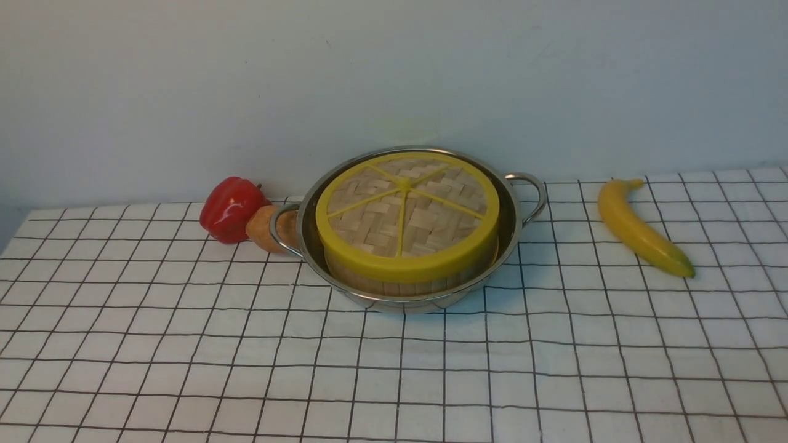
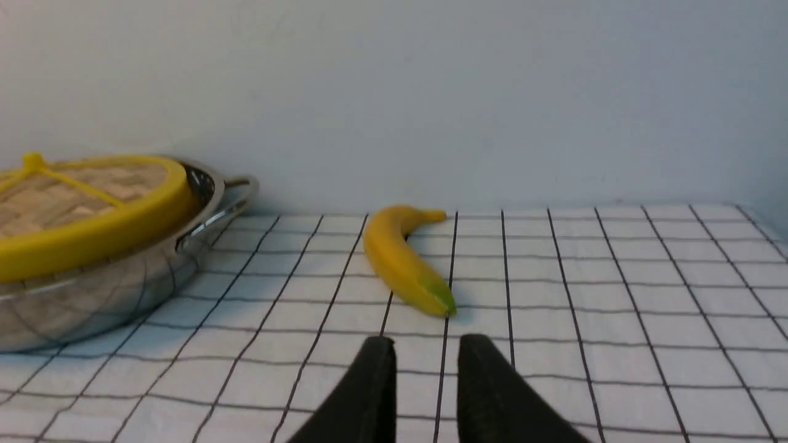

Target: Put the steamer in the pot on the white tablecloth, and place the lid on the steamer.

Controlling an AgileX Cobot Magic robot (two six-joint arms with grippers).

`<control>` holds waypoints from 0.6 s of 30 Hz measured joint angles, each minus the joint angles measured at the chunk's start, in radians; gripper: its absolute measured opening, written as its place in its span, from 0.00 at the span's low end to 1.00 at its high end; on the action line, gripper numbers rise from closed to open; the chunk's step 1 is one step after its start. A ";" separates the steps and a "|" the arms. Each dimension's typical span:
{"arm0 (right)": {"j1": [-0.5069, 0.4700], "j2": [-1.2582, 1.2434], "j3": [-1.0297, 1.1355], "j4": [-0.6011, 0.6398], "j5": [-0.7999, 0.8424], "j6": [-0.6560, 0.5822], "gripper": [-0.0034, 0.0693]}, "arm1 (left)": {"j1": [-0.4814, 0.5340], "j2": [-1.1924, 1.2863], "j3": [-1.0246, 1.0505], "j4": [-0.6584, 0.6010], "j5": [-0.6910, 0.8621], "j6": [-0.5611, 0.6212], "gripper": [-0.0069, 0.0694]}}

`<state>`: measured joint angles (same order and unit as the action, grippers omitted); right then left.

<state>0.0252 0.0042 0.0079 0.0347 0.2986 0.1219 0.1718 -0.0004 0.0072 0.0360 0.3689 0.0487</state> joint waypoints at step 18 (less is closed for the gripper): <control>0.000 0.000 0.001 -0.006 0.049 0.002 0.35 | 0.000 0.000 0.000 0.000 0.000 0.000 0.41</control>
<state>0.0252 0.0042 0.0091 0.0282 0.3474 0.1239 0.1718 -0.0004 0.0072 0.0360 0.3689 0.0487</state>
